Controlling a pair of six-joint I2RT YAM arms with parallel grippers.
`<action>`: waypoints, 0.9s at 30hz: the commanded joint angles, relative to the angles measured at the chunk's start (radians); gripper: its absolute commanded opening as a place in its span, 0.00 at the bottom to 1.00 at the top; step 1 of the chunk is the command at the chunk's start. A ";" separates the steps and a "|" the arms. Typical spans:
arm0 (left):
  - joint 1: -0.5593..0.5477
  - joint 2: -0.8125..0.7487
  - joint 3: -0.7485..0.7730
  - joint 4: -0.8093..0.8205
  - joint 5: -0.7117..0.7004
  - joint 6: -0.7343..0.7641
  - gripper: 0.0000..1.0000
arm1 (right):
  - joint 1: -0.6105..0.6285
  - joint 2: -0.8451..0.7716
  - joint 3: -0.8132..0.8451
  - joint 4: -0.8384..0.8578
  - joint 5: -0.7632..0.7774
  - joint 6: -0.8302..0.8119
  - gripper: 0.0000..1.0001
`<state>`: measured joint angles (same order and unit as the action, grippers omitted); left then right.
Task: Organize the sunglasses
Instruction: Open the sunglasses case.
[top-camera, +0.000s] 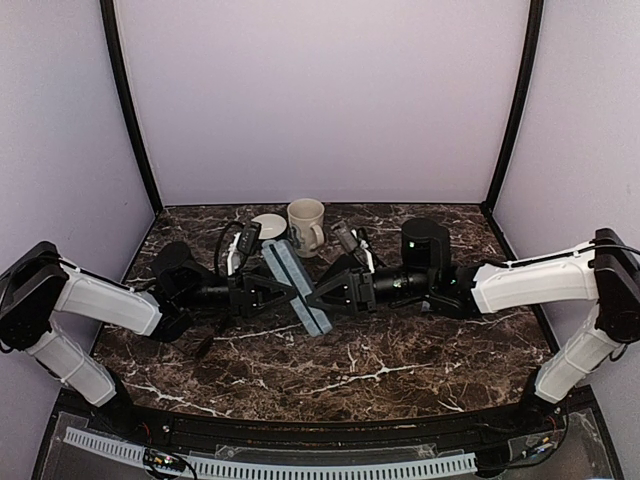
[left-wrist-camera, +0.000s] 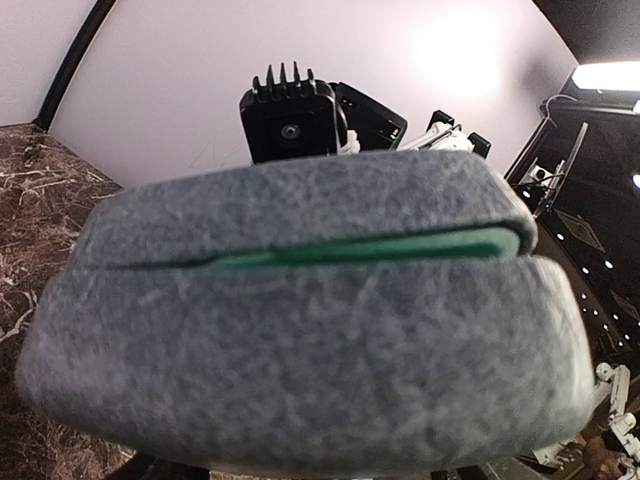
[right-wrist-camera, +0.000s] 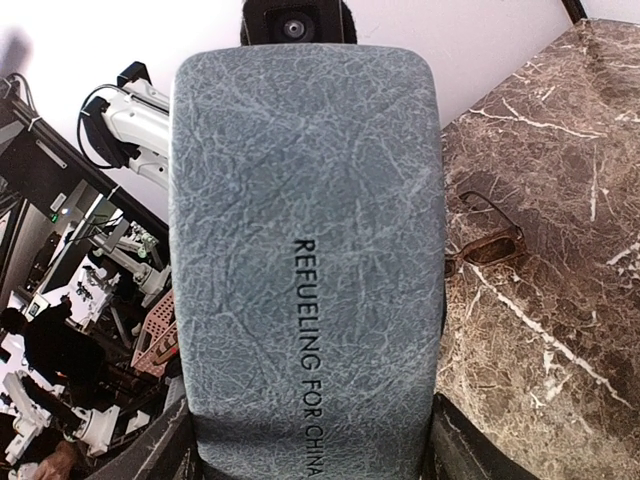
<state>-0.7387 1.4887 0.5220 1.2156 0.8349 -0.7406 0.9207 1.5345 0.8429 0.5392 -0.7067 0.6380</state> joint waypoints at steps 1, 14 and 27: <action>-0.023 -0.047 0.034 -0.010 0.133 0.099 0.00 | -0.061 0.007 -0.035 0.145 0.008 0.029 0.36; -0.028 -0.154 0.047 -0.130 0.167 0.157 0.00 | -0.172 0.005 -0.095 -0.008 0.070 0.209 0.43; -0.028 -0.154 0.048 -0.121 0.168 0.157 0.00 | -0.200 -0.019 -0.102 -0.179 0.173 0.142 0.47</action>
<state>-0.7578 1.4246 0.5564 0.9680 0.8528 -0.6464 0.8463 1.5219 0.7841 0.5980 -0.7979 0.7486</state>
